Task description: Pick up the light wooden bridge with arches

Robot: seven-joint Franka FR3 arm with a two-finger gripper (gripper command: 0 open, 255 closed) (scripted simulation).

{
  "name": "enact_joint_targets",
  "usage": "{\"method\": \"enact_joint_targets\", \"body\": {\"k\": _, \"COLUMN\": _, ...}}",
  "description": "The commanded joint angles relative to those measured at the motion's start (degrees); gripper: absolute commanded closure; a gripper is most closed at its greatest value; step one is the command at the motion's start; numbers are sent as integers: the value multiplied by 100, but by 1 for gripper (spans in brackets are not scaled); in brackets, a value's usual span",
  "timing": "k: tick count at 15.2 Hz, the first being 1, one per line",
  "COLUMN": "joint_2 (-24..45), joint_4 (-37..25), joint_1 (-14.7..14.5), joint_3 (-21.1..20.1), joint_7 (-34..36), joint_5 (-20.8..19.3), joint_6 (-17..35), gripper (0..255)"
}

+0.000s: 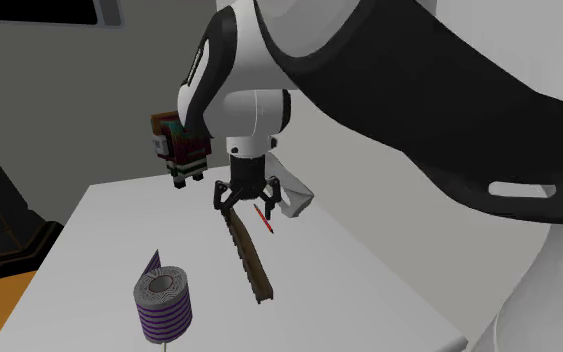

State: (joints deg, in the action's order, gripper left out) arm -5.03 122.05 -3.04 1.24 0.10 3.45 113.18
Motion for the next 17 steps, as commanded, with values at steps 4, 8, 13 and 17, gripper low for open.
{"method": "enact_joint_targets", "body": {"k": 4, "joint_2": 1056, "joint_4": -677, "joint_1": -61, "joint_3": -59, "joint_7": -153, "joint_5": -83, "joint_6": 420, "gripper": 0}}
{"method": "enact_joint_targets", "body": {"k": 8, "joint_2": 1184, "joint_4": -516, "joint_1": -62, "joint_3": -60, "joint_7": -167, "joint_5": -74, "joint_6": 707, "gripper": 0}}
{"method": "enact_joint_targets", "body": {"k": 13, "joint_2": 1312, "joint_4": -389, "joint_1": -62, "joint_3": -62, "joint_7": -180, "joint_5": -65, "joint_6": 962, "gripper": 0}}
{"method": "enact_joint_targets", "body": {"k": 17, "joint_2": 1315, "joint_4": -393, "joint_1": -61, "joint_3": -61, "joint_7": -182, "joint_5": -64, "joint_6": 962, "gripper": 255}}
